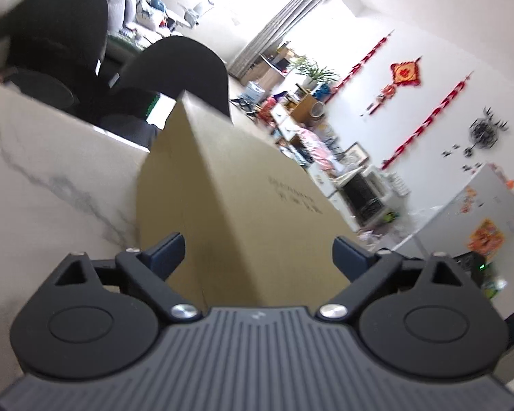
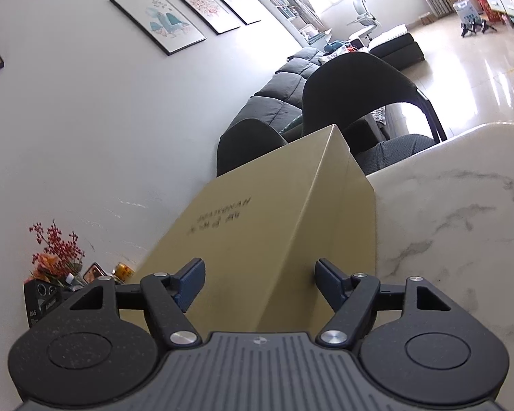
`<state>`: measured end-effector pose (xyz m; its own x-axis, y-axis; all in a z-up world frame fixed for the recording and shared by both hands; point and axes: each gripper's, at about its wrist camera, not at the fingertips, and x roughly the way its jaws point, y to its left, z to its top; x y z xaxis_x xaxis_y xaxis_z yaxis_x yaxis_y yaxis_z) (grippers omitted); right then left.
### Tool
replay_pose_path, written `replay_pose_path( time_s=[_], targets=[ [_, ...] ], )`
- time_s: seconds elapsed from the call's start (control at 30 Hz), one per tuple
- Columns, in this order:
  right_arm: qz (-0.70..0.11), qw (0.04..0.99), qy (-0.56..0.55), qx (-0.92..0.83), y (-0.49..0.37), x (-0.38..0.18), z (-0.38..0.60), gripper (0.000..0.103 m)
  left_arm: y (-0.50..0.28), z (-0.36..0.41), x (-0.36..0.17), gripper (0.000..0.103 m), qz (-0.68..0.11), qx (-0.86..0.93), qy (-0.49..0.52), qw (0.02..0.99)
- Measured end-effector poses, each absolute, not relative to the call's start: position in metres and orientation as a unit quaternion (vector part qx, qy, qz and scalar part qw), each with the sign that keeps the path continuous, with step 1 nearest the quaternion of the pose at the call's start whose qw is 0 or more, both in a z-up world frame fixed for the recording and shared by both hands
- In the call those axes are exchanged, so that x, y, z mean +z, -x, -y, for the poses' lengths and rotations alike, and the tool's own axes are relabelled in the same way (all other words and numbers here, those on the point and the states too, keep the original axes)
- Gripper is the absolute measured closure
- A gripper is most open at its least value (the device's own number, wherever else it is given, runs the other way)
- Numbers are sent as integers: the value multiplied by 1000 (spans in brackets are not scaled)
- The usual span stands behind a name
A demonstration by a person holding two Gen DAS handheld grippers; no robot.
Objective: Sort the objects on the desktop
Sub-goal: 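Press the lid down over the box walls with both grippers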
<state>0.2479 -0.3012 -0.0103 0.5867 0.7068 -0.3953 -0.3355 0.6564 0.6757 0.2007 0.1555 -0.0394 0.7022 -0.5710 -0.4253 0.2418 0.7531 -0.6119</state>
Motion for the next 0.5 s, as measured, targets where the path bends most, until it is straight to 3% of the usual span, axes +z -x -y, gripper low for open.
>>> replay_pose_path(
  time_s=[0.23,0.37,0.5],
  targets=[
    [-346,826,-330,301,-276,-28,307,28,-229,-153,-44,9,-321,-214,252,887],
    [-349,821,-342,297,-283,-36,306,34,-234,-155,-56,25,-328,-212,265,881],
    [-345,829,-330,291,-280,-32,303,35,-228,-156,-59,27,-318,-213,264,885]
  ],
)
